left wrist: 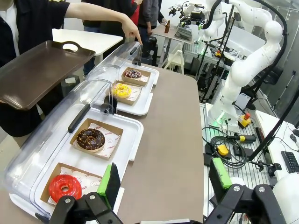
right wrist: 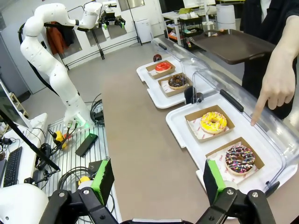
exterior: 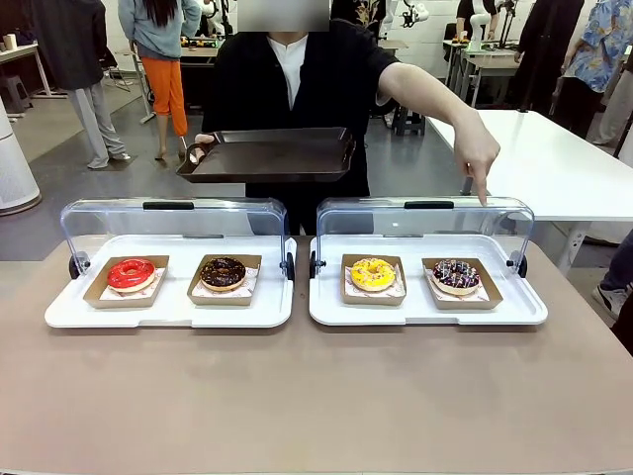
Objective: Provide the desired donut to the person.
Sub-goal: Pick up and lift the Paper togo box containing the Donut pointed at by the person.
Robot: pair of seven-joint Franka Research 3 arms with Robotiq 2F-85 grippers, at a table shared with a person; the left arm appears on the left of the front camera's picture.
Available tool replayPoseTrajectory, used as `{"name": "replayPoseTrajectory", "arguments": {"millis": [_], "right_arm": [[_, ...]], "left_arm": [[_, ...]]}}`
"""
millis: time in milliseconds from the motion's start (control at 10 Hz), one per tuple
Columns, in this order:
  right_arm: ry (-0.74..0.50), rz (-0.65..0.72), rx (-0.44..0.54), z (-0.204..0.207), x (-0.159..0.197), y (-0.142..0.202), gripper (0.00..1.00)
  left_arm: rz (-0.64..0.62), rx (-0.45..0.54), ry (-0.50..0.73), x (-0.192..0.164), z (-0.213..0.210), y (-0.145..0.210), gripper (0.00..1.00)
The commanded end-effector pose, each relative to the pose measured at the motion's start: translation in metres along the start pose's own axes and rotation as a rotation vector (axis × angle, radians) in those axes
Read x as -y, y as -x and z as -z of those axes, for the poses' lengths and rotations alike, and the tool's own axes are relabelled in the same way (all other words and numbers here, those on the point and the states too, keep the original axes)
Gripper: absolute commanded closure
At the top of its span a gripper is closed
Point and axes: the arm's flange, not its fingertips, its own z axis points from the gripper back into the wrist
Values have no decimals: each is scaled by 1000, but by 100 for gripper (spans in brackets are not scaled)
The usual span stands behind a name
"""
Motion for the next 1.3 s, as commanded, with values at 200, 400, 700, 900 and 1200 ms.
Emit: {"name": "replayPoseTrajectory", "arguments": {"millis": [200, 400, 700, 900, 1200], "right_arm": [[-6, -15, 13, 0, 1, -1, 0], [-6, -15, 13, 0, 1, -1, 0], [-6, -15, 13, 0, 1, -1, 0], [-6, -15, 13, 0, 1, -1, 0], [-6, -15, 13, 0, 1, -1, 0]], "left_arm": [[-5, 4, 0, 1, -1, -2, 0], [-5, 4, 0, 1, -1, -2, 0], [-5, 4, 0, 1, -1, -2, 0], [-5, 4, 0, 1, -1, -2, 0], [-5, 4, 0, 1, -1, -2, 0]]}}
